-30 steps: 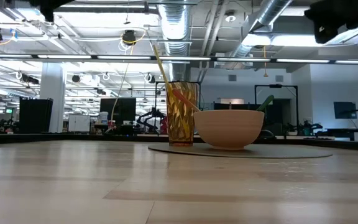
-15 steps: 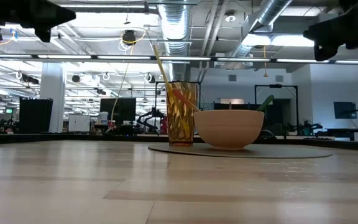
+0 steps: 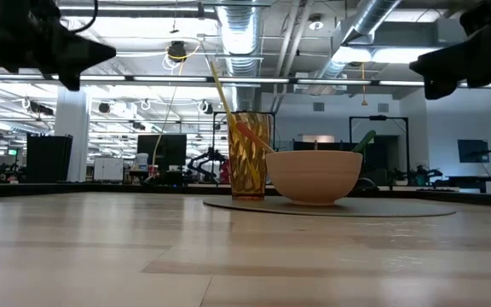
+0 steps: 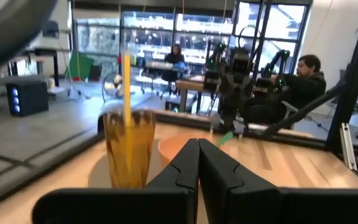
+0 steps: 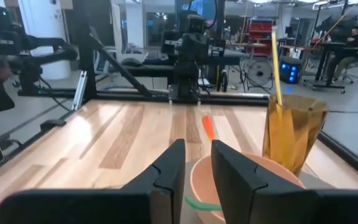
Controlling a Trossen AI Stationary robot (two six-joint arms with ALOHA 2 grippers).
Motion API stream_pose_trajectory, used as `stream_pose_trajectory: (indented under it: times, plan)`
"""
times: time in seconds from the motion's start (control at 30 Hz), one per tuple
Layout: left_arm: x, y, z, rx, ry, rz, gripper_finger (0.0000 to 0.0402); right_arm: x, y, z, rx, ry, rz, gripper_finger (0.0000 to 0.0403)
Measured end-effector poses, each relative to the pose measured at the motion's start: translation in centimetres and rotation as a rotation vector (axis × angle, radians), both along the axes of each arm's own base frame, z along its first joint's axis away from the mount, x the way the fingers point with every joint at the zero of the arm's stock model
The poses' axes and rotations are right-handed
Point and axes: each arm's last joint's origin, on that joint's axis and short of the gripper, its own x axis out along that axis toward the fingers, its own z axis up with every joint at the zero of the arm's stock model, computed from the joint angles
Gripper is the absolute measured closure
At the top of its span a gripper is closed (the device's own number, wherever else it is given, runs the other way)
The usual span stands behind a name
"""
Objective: Pick & Place Utensil
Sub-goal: Return to Home Position
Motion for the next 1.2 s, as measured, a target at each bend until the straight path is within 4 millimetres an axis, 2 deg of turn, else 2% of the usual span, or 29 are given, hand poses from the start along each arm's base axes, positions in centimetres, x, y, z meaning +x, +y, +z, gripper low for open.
stream_pose_trajectory:
  times: [0.17, 0.37, 0.6, 1.2]
  plan:
    - [0.3, -0.1, -1.8, -0.020, 0.033, -0.008, 0.0395, 0.0, 0.0, -0.2, 0.011, 0.005, -0.001, 0.0331]
    - [0.3, -0.1, -1.8, -0.006, 0.036, -0.010, 0.0391, 0.4, -0.1, -1.3, 0.015, -0.007, -0.028, 0.0331]
    - [0.4, -0.1, -1.9, -0.004, 0.048, -0.010, 0.0393, 0.5, -0.1, -1.4, 0.060, -0.017, -0.049, 0.0331]
    - [0.4, -0.1, -1.8, -0.005, 0.040, -0.010, 0.0389, 0.5, -0.1, -1.4, 0.046, -0.014, -0.049, 0.0331]
